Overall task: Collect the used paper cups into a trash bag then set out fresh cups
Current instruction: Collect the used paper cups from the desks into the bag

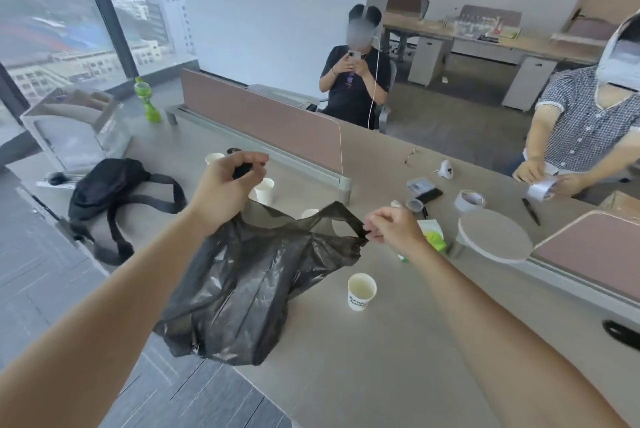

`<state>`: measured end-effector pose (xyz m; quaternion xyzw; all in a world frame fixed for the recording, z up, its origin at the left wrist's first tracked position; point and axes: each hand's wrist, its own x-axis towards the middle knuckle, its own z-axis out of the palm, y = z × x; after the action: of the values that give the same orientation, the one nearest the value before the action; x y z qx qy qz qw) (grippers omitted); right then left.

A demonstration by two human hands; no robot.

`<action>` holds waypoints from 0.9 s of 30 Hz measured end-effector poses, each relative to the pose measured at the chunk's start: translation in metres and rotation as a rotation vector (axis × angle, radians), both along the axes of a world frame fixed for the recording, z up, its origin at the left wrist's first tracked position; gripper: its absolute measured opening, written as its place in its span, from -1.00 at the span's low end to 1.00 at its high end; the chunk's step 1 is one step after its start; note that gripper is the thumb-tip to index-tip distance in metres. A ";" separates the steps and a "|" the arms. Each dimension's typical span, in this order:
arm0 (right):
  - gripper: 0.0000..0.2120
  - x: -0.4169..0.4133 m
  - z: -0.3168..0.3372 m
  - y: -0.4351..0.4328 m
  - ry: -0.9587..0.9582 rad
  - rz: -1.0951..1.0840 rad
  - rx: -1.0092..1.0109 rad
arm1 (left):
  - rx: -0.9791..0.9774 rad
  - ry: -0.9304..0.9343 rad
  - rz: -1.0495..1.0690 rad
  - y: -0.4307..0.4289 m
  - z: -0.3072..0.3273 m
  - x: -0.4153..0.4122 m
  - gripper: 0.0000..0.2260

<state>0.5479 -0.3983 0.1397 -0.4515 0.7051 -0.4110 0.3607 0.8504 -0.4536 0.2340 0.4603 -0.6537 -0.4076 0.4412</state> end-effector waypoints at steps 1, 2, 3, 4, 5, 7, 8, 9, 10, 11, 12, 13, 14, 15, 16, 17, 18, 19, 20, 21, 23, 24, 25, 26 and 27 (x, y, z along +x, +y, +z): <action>-0.84 -0.008 -0.011 -0.001 0.056 -0.017 -0.001 | -0.002 -0.038 -0.010 -0.001 -0.003 -0.004 -0.84; -0.85 -0.016 -0.022 -0.002 0.127 -0.026 0.012 | -0.005 -0.067 -0.021 -0.002 -0.006 -0.008 -0.83; -0.87 -0.022 -0.032 -0.002 0.209 -0.025 0.044 | -0.003 -0.085 -0.033 -0.001 -0.008 -0.012 -0.83; -0.88 -0.027 -0.042 -0.001 0.299 0.011 0.103 | 0.006 -0.090 -0.040 -0.001 -0.010 -0.016 -0.83; -0.88 -0.031 -0.055 0.000 0.376 0.084 0.180 | 0.014 -0.088 -0.044 0.000 -0.011 -0.020 -0.83; -0.90 -0.036 -0.085 0.006 0.447 0.259 0.329 | 0.032 -0.093 -0.038 0.001 -0.010 -0.025 -0.84; -0.90 -0.036 -0.098 0.009 0.468 0.322 0.368 | 0.039 -0.094 -0.032 0.002 -0.009 -0.026 -0.83; -0.94 -0.037 -0.111 0.011 0.481 0.366 0.396 | 0.039 -0.103 -0.022 0.003 -0.008 -0.028 -0.83; -0.93 -0.035 -0.119 0.012 0.489 0.396 0.396 | 0.034 -0.116 -0.010 0.003 -0.007 -0.030 -0.83; -0.80 -0.034 -0.126 0.012 0.500 0.415 0.397 | 0.027 -0.130 -0.001 0.004 -0.006 -0.031 -0.82; -0.68 -0.034 -0.131 0.011 0.545 0.456 0.408 | 0.021 -0.140 0.004 0.004 -0.005 -0.033 -0.81; -0.59 -0.032 -0.135 0.011 0.621 0.518 0.424 | 0.018 -0.150 0.011 0.006 -0.005 -0.034 -0.81; -0.55 -0.031 -0.138 0.011 0.705 0.581 0.444 | 0.015 -0.160 0.020 0.008 -0.005 -0.036 -0.80; -0.55 -0.030 -0.141 0.012 0.759 0.622 0.456 | 0.009 -0.171 0.032 0.010 -0.006 -0.037 -0.79; -0.62 -0.031 -0.147 0.012 0.776 0.640 0.444 | 0.005 -0.181 0.043 0.012 -0.007 -0.039 -0.78; -0.75 -0.031 -0.151 0.012 0.769 0.637 0.455 | 0.003 -0.188 0.053 0.013 -0.007 -0.040 -0.78; -0.89 -0.033 -0.155 0.013 0.775 0.623 0.441 | 0.003 -0.190 0.060 0.014 -0.007 -0.040 -0.78; -0.90 -0.035 -0.157 0.014 0.770 0.602 0.424 | 0.000 -0.192 0.067 0.014 -0.007 -0.041 -0.78; -0.87 -0.036 -0.159 0.014 0.774 0.581 0.412 | -0.005 -0.196 0.075 0.014 -0.007 -0.041 -0.78; -0.86 -0.038 -0.155 0.014 0.760 0.558 0.421 | -0.004 -0.199 0.083 0.015 -0.007 -0.041 -0.78; -0.89 -0.040 -0.151 0.012 0.731 0.527 0.431 | 0.001 -0.197 0.096 0.018 -0.005 -0.040 -0.78; -0.87 -0.041 -0.150 0.009 0.713 0.528 0.440 | 0.000 -0.194 0.104 0.020 -0.004 -0.040 -0.77; -0.82 -0.041 -0.150 0.006 0.701 0.543 0.466 | -0.001 -0.195 0.113 0.022 -0.002 -0.039 -0.76; -0.76 -0.041 -0.152 0.003 0.702 0.563 0.484 | -0.001 -0.203 0.120 0.023 0.000 -0.039 -0.76; -0.73 -0.040 -0.154 0.000 0.704 0.577 0.496 | 0.000 -0.213 0.125 0.024 0.001 -0.039 -0.76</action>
<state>0.5076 -0.3984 -0.0146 -0.6393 0.7068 0.0614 0.2966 0.8112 -0.4294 0.2355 0.5409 -0.6669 -0.3280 0.3938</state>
